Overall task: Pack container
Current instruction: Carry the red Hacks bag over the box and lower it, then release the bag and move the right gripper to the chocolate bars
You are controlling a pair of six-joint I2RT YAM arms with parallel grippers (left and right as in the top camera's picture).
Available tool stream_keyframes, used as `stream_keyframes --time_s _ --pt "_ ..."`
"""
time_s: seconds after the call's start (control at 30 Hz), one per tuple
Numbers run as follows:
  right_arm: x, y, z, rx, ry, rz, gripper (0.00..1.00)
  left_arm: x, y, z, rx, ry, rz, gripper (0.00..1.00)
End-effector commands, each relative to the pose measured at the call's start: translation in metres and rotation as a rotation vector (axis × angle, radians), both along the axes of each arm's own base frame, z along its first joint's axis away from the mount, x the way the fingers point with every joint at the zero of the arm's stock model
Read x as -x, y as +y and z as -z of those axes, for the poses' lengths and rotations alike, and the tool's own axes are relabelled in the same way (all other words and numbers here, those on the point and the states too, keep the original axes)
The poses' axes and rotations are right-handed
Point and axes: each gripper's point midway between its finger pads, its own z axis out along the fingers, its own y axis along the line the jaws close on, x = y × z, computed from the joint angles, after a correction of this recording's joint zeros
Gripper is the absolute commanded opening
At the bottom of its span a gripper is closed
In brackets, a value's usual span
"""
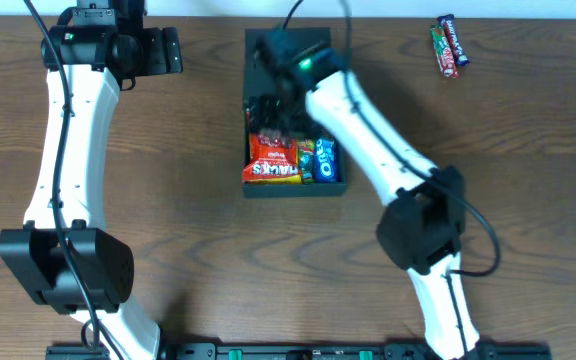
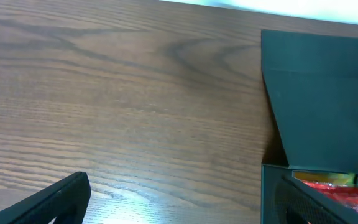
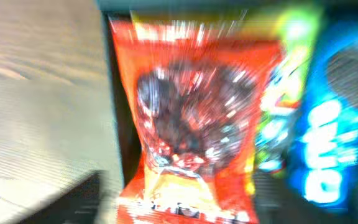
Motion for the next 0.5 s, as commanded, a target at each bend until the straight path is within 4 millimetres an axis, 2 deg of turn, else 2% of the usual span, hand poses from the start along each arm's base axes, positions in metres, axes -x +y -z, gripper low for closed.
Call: stream_keyframes --time_s 0.0,0.03,0.1,0.27,0.47 --pt "-0.018 -0.023 -0.060 -0.040 -0.164 -0.085 0.02 -0.002 0.001 -0.012 0.000 -0.030 0.002 0.95" --pt "-0.018 -0.025 -0.059 -0.038 -0.163 -0.105 0.01 -0.002 0.001 -0.012 0.000 -0.030 0.002 0.95" --pt "-0.011 -0.018 -0.044 -0.071 -0.121 -0.183 0.02 -0.002 0.001 -0.012 0.000 -0.030 0.002 0.95" --pt "0.007 0.001 0.008 -0.127 -0.025 -0.319 0.01 -0.002 0.001 -0.012 0.000 -0.031 0.002 0.95" --pt "0.029 0.008 0.052 -0.113 0.071 -0.380 0.01 -0.002 0.001 -0.012 0.000 -0.030 0.002 0.95"
